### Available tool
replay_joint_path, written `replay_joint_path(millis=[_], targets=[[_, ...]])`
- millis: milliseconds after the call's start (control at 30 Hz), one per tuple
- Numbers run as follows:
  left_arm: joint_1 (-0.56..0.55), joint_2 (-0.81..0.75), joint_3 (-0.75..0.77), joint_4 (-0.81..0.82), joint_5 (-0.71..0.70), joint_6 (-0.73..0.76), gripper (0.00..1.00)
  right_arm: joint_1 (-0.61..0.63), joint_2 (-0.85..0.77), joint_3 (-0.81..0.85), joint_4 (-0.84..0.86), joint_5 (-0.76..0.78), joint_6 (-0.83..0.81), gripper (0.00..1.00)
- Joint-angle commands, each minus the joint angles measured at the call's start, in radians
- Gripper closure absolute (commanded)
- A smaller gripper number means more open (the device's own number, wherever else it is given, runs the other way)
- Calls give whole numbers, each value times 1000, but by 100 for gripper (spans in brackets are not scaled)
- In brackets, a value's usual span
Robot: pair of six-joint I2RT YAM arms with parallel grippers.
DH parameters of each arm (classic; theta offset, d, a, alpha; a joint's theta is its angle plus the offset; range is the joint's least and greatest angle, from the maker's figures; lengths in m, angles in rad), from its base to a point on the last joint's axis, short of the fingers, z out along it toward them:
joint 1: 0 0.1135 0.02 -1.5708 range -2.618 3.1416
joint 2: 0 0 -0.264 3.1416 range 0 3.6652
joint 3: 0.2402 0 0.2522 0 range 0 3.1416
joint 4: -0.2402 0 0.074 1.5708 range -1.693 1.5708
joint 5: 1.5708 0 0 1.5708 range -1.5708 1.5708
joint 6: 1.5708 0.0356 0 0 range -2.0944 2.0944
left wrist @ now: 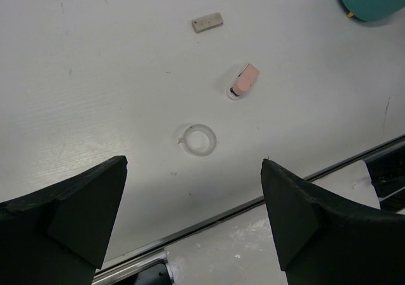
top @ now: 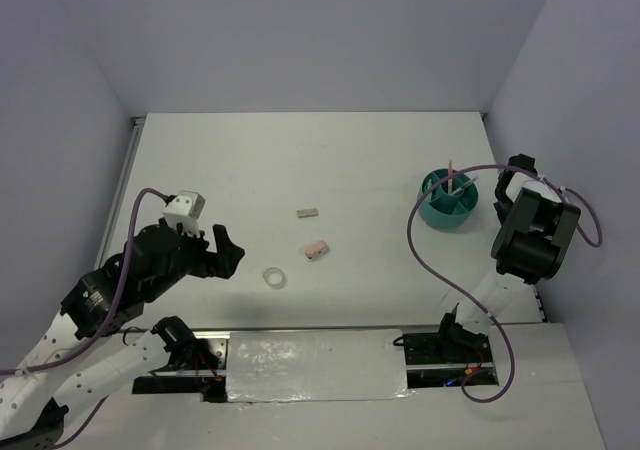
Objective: Sort the stationery into containers
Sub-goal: Pick up the stationery from the corner of the board.
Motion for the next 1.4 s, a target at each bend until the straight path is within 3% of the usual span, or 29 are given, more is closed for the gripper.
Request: replay_joint_path(millis=[0,333,467,800,1067,1367], targets=[[-14,-24,-2,42,15,23,1,-9,52,72,-26,-27,-64,0],[-40,-90,-10,55,27,30,1,-36,140,144,-102,-58,-80,5],[-41,-89,-8,56,38,37,1,-49,149,143,-106,-80,-90,24],[-40,-77,-2,67,73,65,1,-69,135,108,-67,-167,-143,20],[-41,-84,-1,71,98,82,1,-110,95,29,-10,-233,-180,26],[-41,-115,1,82,124,94,1,-115,83,9,19,-178,-272,30]])
